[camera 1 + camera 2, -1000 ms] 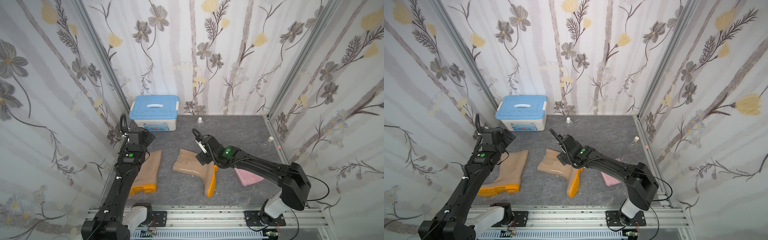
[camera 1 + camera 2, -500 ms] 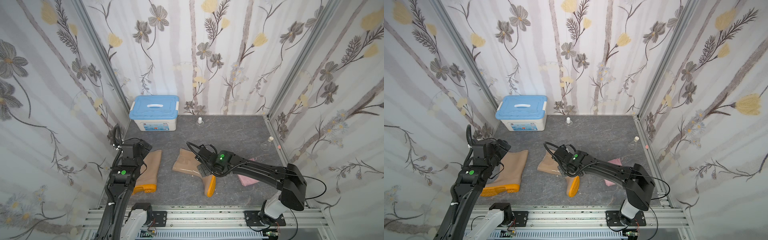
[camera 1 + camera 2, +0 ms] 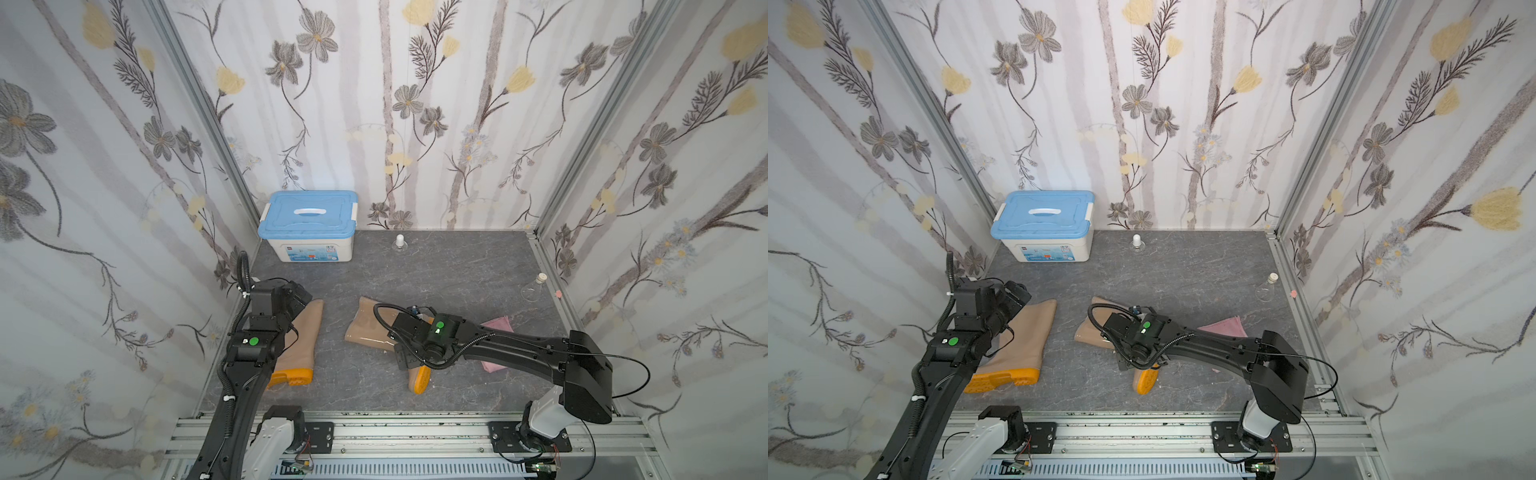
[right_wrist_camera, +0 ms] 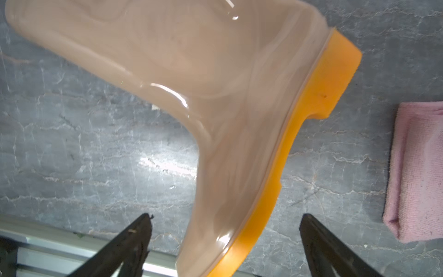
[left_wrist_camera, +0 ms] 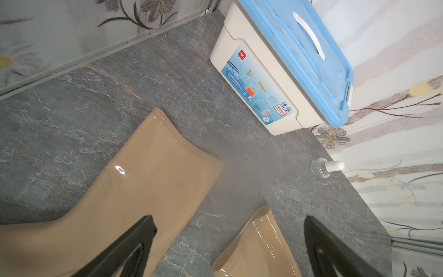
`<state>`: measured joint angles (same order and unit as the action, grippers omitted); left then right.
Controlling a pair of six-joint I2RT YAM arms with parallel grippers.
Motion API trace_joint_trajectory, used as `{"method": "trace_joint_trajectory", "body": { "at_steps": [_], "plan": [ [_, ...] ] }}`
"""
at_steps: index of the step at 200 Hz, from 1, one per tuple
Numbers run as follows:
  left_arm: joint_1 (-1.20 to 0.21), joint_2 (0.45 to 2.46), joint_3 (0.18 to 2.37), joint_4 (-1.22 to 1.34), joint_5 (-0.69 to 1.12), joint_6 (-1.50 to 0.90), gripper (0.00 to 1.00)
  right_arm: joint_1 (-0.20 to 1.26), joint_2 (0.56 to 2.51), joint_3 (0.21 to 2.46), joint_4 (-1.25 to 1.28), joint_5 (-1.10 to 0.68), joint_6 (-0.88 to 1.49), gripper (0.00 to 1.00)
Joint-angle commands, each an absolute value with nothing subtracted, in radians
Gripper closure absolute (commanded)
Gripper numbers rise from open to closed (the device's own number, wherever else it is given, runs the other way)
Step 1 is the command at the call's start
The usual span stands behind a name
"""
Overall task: Wipe the rubber boots with a cloth
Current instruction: Pick up the rubber boot from the center of the board.
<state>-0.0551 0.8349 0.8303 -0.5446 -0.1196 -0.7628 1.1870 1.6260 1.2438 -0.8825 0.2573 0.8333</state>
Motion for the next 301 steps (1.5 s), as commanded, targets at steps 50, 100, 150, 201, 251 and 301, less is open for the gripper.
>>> {"method": "trace_joint_trajectory", "body": {
  "at_steps": [50, 100, 150, 201, 251, 301],
  "plan": [
    [-0.054, 0.826, 0.817, -0.512, -0.110, -0.741, 0.00, 1.362, 1.765, 1.365, -1.229, 0.422, 0.890, 0.01],
    [-0.053, 0.824, 0.815, -0.518, -0.110, -0.727, 0.00, 1.363, 1.774, 1.269, -1.117, 0.353, 0.962, 0.01],
    [-0.054, 0.827, 0.793, -0.493, -0.114, -0.723, 0.00, 1.278, 1.795, 1.212, -0.953, 0.275, 0.889, 0.10],
    [-0.054, 0.837, 0.758, -0.467, -0.120, -0.715, 0.00, 1.248, 1.768, 1.184, -0.901, 0.264, 0.876, 0.05],
    [-0.054, 0.852, 0.714, -0.372, -0.081, -0.632, 0.00, 1.172, 1.760, 1.191, -0.901, 0.180, 0.780, 0.77],
    [-0.055, 0.787, 0.567, -0.115, 0.101, -0.515, 0.00, 0.753, 1.630, 1.447, -1.186, -0.311, 0.453, 0.77]
  ]
}}
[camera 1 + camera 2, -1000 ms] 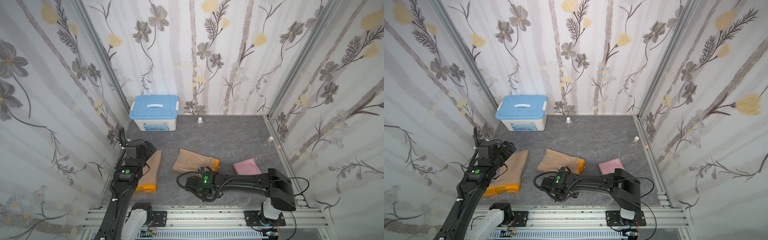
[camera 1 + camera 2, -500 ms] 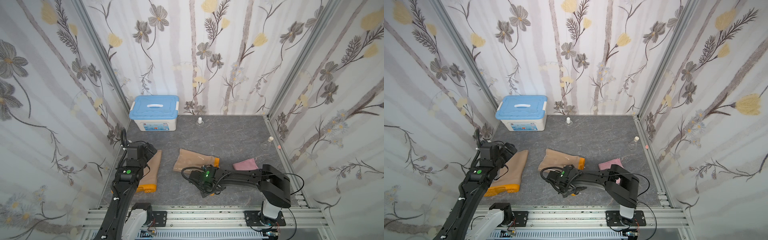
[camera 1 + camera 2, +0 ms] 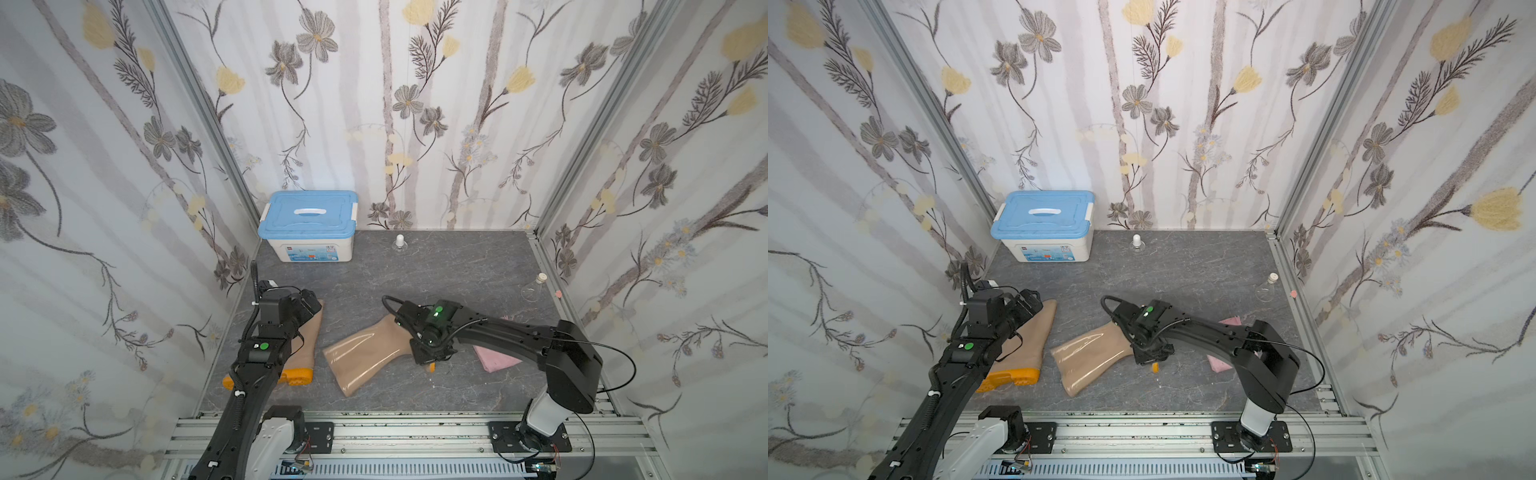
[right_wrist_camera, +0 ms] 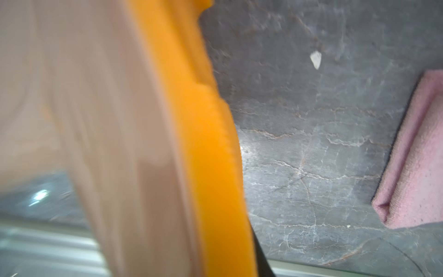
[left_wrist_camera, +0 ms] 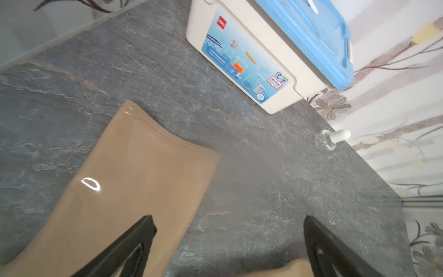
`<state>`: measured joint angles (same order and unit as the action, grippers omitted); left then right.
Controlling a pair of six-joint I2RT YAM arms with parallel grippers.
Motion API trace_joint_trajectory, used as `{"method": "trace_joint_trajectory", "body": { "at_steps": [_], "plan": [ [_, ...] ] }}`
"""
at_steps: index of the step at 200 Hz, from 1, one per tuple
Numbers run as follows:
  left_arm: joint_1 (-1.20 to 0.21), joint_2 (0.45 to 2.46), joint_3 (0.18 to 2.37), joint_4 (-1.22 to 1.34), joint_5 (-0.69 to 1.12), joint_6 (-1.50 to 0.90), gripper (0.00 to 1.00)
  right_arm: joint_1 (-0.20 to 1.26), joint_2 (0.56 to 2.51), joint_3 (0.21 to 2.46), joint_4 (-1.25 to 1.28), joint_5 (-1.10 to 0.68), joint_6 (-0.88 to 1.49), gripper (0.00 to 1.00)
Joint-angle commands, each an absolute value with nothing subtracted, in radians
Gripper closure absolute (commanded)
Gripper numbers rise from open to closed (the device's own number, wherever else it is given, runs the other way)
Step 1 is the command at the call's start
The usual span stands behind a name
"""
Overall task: Wipe the rubber boots with a cloth
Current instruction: Pick up the rubber boot from the center of the board.
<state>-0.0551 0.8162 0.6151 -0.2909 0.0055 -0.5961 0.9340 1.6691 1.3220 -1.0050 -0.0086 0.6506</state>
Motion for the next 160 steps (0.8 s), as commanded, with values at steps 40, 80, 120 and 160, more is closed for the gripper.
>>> {"method": "trace_joint_trajectory", "body": {
  "at_steps": [40, 80, 120, 160],
  "plan": [
    [-0.058, 0.743, 0.554, -0.103, 0.158, -0.497, 0.00, 0.568, 1.703, 1.675, -1.497, -0.463, 0.334, 0.83],
    [-0.125, 0.748, 0.513, -0.001, 0.241, -0.477, 0.00, 0.548, 1.792, 1.805, -1.739, -0.390, 0.256, 0.84],
    [-0.210, 0.748, 0.508, -0.016, 0.181, -0.400, 0.00, 0.472, 1.833, 1.783, -1.777, -0.593, 0.222, 0.85],
    [-0.305, 0.735, 0.510, -0.043, 0.176, -0.341, 0.00, 0.445, 1.821, 1.731, -1.778, -0.801, 0.242, 0.87]
  ]
}}
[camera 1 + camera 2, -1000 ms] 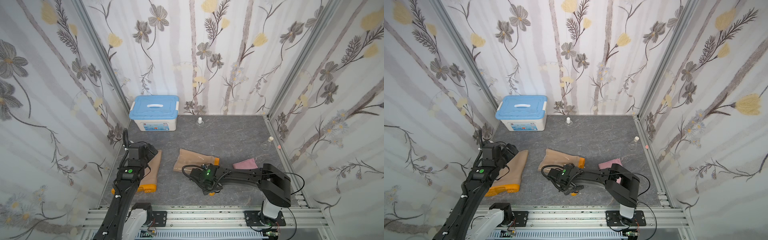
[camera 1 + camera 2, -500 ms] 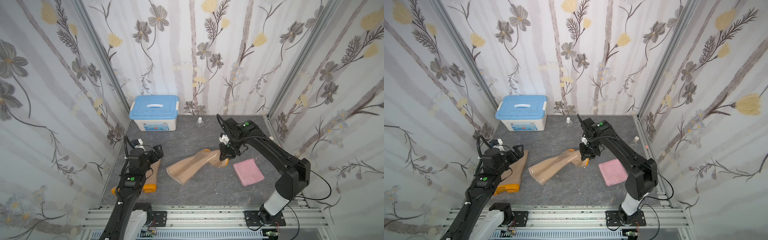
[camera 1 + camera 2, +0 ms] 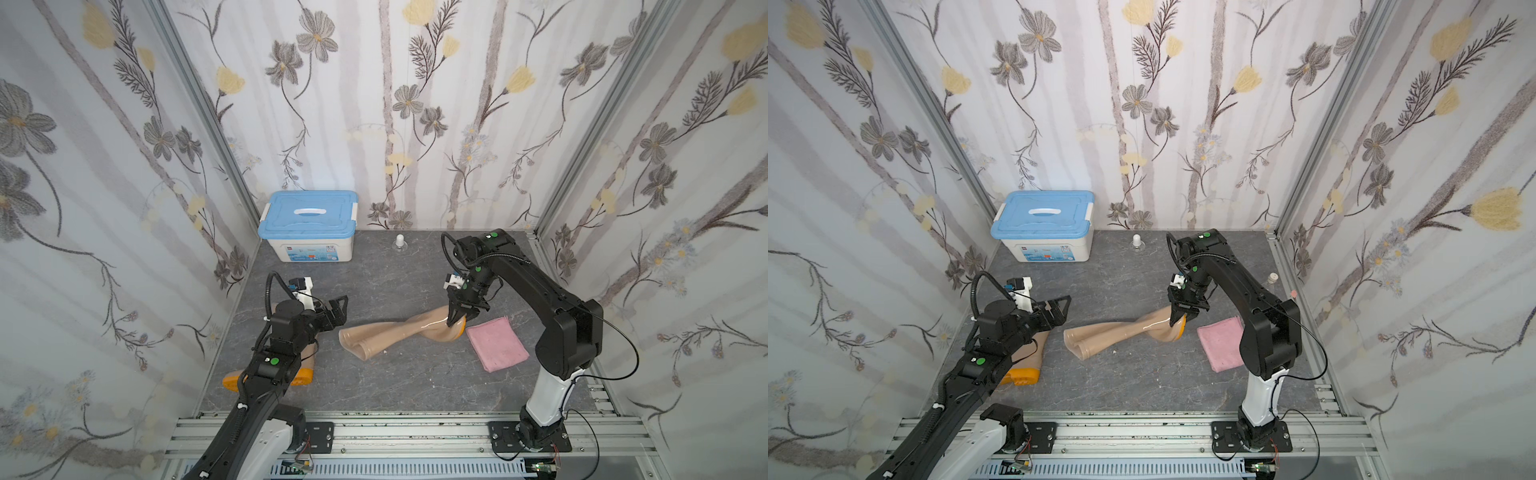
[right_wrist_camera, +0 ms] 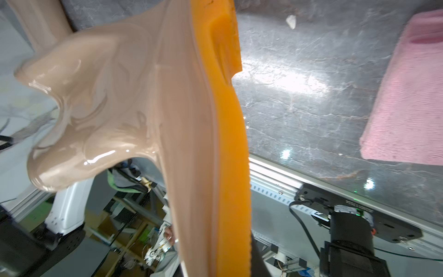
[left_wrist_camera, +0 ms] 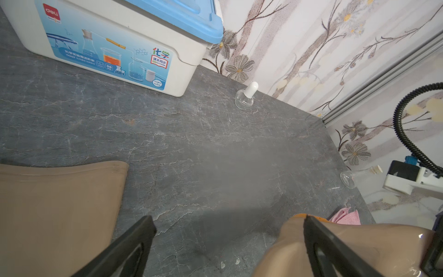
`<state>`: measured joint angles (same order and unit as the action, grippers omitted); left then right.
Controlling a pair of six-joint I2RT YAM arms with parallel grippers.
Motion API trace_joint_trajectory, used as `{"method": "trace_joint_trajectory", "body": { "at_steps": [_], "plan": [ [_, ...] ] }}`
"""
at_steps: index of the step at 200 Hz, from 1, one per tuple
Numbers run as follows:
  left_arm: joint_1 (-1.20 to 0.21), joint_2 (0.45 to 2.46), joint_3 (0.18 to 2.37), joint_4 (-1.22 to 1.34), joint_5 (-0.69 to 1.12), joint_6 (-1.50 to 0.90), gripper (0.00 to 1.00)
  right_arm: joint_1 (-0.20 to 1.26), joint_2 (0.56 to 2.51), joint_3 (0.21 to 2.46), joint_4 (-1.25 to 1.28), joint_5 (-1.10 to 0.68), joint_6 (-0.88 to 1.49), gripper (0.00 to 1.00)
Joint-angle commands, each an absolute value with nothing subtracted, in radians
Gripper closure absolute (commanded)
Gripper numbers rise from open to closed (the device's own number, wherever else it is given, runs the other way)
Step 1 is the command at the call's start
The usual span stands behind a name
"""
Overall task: Wipe the rubber boots with a cloth
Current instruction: Pick up the rubber boot from the center of the board, then place the rubber boot at the center of the board.
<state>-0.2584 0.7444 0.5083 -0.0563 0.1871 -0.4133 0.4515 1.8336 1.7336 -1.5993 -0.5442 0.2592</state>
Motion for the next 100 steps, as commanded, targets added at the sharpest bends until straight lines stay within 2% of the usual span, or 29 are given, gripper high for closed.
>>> {"method": "trace_joint_trajectory", "body": {
  "at_steps": [1, 42, 72, 100],
  "plan": [
    [-0.307, 0.735, 0.509, -0.042, 0.176, -0.339, 0.00, 0.445, 1.821, 1.732, -1.779, -0.804, 0.242, 0.87],
    [-0.434, 0.665, 0.470, -0.004, 0.124, -0.245, 0.00, 0.441, 1.839, 1.779, -1.790, -0.842, 0.250, 0.88],
    [-0.447, 0.526, 0.395, 0.090, 0.105, -0.217, 0.00, 0.423, 1.838, 1.774, -1.785, -0.840, 0.240, 0.88],
    [-0.449, 0.477, 0.406, 0.059, 0.054, -0.187, 0.00, 0.365, 1.825, 1.781, -1.755, -0.829, 0.236, 0.89]
  ]
}}
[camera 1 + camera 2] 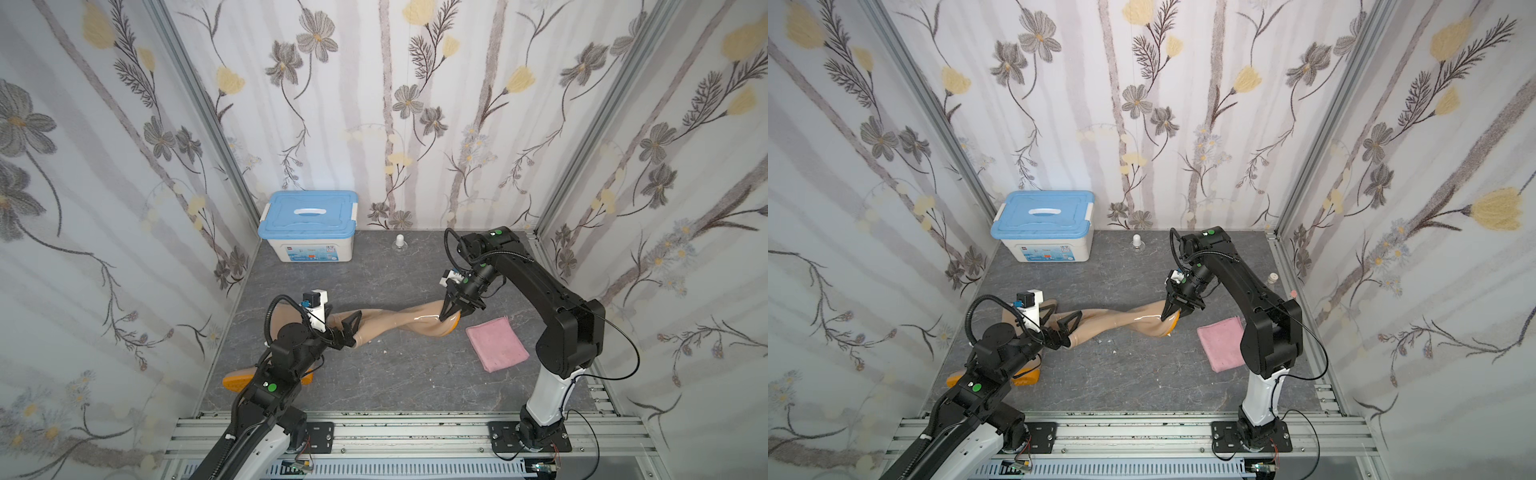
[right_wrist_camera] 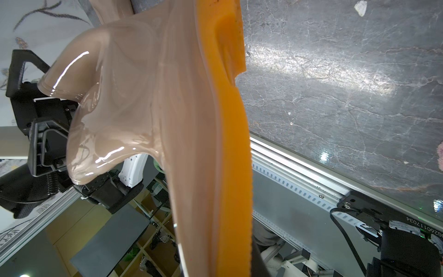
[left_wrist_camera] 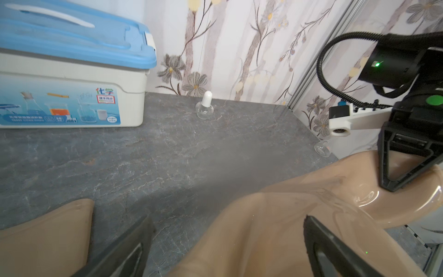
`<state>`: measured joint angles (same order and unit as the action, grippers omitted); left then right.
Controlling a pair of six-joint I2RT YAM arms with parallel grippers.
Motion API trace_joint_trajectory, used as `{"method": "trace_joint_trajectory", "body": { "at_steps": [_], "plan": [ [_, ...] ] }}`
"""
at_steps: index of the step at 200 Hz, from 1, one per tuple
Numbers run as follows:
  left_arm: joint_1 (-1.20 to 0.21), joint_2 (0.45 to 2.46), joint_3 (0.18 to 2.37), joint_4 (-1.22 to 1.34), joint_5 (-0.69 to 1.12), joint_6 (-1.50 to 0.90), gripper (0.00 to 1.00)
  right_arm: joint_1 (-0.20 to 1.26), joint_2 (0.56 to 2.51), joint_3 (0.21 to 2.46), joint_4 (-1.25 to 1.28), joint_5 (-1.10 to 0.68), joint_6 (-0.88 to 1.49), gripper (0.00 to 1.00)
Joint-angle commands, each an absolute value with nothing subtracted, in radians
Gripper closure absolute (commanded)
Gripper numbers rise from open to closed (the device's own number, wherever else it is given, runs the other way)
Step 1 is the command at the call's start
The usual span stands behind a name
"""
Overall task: Wipe the rubber boots with a cloth
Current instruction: Place the rubber boot at the center of the board.
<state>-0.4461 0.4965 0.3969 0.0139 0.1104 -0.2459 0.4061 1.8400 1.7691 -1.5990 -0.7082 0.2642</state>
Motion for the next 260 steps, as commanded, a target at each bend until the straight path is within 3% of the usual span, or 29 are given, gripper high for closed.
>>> {"method": "trace_joint_trajectory", "body": {
  "at_steps": [1, 61, 96, 122, 193, 260],
  "plan": [
    [-0.449, 0.478, 0.408, 0.059, 0.052, -0.186, 0.00, 0.363, 1.825, 1.781, -1.753, -0.827, 0.236, 0.88],
    [-0.456, 0.663, 0.552, -0.012, 0.093, -0.056, 0.00, 0.292, 1.781, 1.750, -1.621, -0.858, 0.266, 0.89],
    [-0.459, 0.718, 0.673, -0.125, 0.053, 0.143, 0.00, 0.272, 1.704, 1.507, -1.393, -0.980, 0.375, 0.89],
    [-0.463, 0.750, 0.742, -0.269, 0.121, 0.350, 0.00, 0.273, 1.691, 1.393, -1.274, -1.035, 0.412, 0.89],
    [-0.464, 0.766, 0.684, -0.388, 0.244, 0.654, 0.00, 0.268, 1.768, 1.367, -1.249, -1.046, 0.343, 0.90],
    [-0.446, 0.929, 0.700, -0.213, 0.257, 0.688, 0.00, 0.270, 1.747, 1.302, -1.286, -1.022, 0.271, 0.90]
  ]
}}
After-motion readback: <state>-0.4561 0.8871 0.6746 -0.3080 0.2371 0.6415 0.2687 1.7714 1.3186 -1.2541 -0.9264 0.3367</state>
